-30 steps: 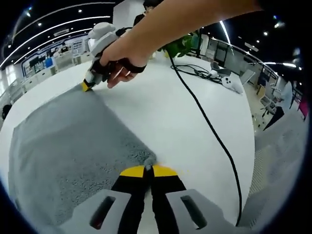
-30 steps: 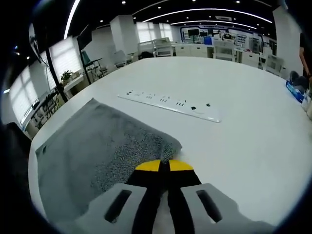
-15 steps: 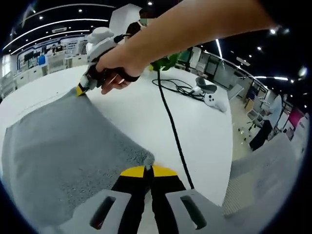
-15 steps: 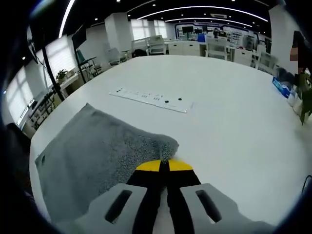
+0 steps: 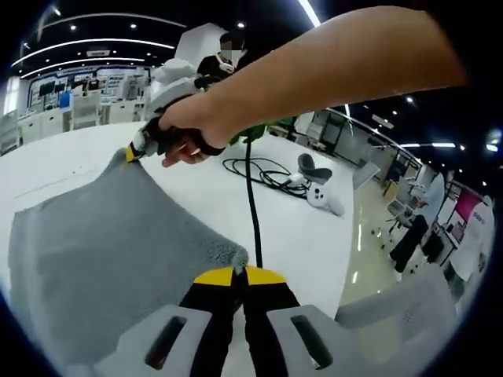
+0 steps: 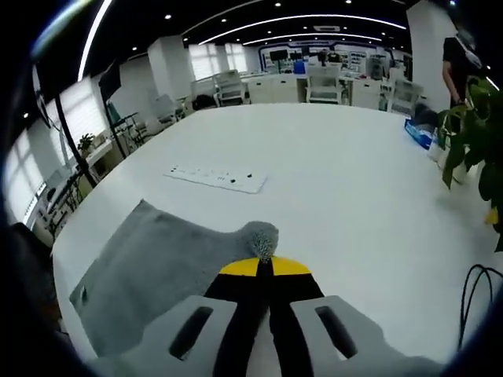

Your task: Fold the towel on the table until its edges align and the towel forms a compact rectangular stack.

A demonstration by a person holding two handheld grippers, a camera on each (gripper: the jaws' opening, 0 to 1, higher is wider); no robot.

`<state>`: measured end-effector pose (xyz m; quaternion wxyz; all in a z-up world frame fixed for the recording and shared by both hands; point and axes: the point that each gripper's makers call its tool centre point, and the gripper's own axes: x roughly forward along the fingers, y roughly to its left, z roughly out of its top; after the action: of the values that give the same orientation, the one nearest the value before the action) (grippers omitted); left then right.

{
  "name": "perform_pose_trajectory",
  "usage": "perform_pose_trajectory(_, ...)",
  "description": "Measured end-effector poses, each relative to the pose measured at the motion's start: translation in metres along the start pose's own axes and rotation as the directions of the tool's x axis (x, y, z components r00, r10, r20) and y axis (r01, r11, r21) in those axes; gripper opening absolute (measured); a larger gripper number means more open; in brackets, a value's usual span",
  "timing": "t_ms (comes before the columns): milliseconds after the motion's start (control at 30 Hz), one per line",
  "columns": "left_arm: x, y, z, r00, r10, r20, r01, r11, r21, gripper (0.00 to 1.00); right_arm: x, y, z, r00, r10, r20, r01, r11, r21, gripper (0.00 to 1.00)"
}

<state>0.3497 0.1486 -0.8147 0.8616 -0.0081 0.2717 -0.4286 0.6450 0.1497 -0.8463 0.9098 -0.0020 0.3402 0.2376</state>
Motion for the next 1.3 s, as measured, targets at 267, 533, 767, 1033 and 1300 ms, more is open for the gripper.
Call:
perform_pose_trajectory(267, -0.006, -0.01, 0.019, 0.999, -0.006, 0.049, 0.008, 1.0, -0.027, 0.02, -0.024, 0.001, 0.017, 0.999, -0.008, 0.043, 0.005, 0.999, 0.05, 0.0)
perform_pose_trajectory(533, -0.008, -0.012, 0.04, 0.993, 0.005, 0.117, -0.001, 0.999, -0.036, 0.03, -0.044, 0.009, 0.039, 0.996, -0.01, 0.089, 0.003, 0.996, 0.085, 0.0)
perform_pose_trajectory(767, -0.028, 0.009, 0.038, 0.987, 0.077, 0.141, -0.071, 0.997, -0.041, 0.03, -0.048, 0.024, 0.053, 0.994, 0.008, 0.106, -0.021, 0.991, 0.132, 0.0)
perform_pose_trajectory(1033, -0.06, 0.035, 0.031, 0.974, 0.148, 0.17, -0.132, 0.986, -0.102, 0.03, -0.049, 0.048, 0.064, 0.992, 0.034, 0.118, -0.054, 0.983, 0.174, 0.0)
perform_pose_trajectory(1300, -0.098, 0.056, 0.017, 0.956, 0.22, 0.196, -0.194, 0.97, -0.146, 0.03, -0.047, 0.07, 0.075, 0.989, 0.052, 0.135, -0.079, 0.977, 0.2, 0.0)
